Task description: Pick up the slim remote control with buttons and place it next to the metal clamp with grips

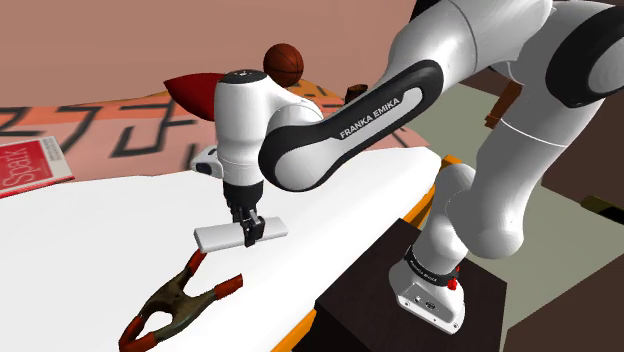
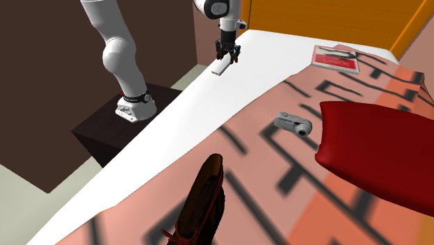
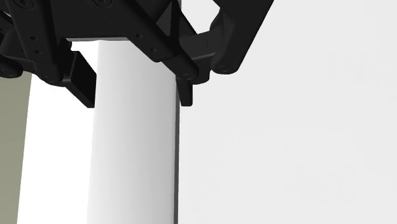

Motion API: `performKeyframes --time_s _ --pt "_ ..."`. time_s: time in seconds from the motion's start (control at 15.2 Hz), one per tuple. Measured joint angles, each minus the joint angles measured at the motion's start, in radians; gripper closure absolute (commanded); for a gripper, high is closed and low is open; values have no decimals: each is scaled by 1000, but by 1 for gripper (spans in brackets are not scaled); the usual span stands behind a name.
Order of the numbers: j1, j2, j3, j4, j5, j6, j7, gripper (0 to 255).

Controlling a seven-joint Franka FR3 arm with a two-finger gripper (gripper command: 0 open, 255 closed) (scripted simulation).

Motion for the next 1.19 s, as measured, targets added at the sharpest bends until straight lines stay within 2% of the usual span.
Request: performKeyframes --time_s 0.2,0.66,0.73,1.19 --pt "0 17 1 -21 -3 44 2 255" --pt "0 27 1 -19 -6 56 5 255" --pt "0 28 1 -19 -6 57 5 0" --pt "0 22 1 -13 -4 36 3 0"
